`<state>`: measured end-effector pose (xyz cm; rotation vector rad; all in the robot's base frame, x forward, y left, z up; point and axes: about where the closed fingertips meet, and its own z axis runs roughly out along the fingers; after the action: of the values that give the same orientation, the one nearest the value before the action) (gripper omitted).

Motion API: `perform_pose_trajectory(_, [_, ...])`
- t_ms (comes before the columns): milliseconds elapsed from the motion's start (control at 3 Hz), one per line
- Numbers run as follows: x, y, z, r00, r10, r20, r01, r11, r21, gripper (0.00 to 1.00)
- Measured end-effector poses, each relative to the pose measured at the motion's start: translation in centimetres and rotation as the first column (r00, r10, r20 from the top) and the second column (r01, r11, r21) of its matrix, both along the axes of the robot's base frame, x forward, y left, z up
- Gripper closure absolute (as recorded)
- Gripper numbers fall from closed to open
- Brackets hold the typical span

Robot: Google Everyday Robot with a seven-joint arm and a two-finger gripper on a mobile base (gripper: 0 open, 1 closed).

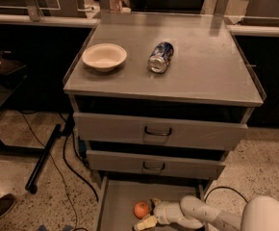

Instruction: Pick orange from bottom drawer and place on counter

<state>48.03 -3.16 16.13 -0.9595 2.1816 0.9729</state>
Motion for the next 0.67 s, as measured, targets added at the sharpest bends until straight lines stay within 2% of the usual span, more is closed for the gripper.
perform_pose_trajectory(667, [2.3, 0.7, -2.0, 0.9993, -0.034, 0.016, 0.034, 0.999, 0.014, 0.00])
